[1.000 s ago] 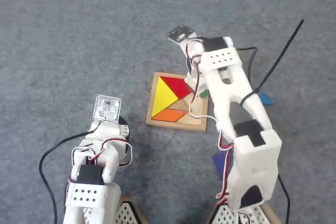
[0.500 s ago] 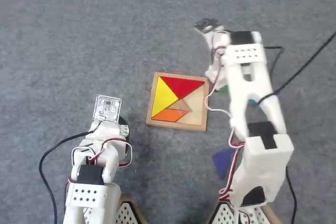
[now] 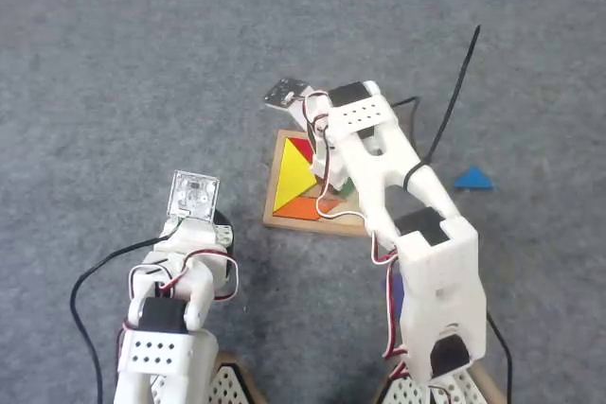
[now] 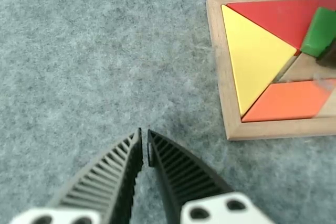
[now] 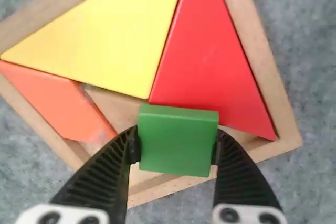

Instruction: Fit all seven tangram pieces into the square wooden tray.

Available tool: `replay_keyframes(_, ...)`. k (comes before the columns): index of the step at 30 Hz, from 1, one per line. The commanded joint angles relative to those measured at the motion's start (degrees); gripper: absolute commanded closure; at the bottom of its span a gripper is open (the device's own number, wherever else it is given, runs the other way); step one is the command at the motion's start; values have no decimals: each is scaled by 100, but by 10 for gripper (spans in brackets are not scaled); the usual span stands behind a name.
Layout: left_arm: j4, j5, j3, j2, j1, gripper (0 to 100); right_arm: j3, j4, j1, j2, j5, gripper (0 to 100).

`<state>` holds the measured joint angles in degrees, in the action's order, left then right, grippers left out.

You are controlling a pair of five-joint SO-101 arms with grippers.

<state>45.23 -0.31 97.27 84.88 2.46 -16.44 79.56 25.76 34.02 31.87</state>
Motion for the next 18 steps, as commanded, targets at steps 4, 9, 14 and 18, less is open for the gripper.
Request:
replay_keyframes(4,44,44,-48,79,26,985,-273,268,-13,-75,70,781)
replay_keyframes(9,44,44,-48,79,26,985,-273,303,22,-75,26,764)
replay_keyframes(14,44,44,-48,79,26,985,-281,233,22,-110,-44,762)
replay_keyframes(18,44,44,-48,79,26,985,-264,31,-127,-593,-448,762)
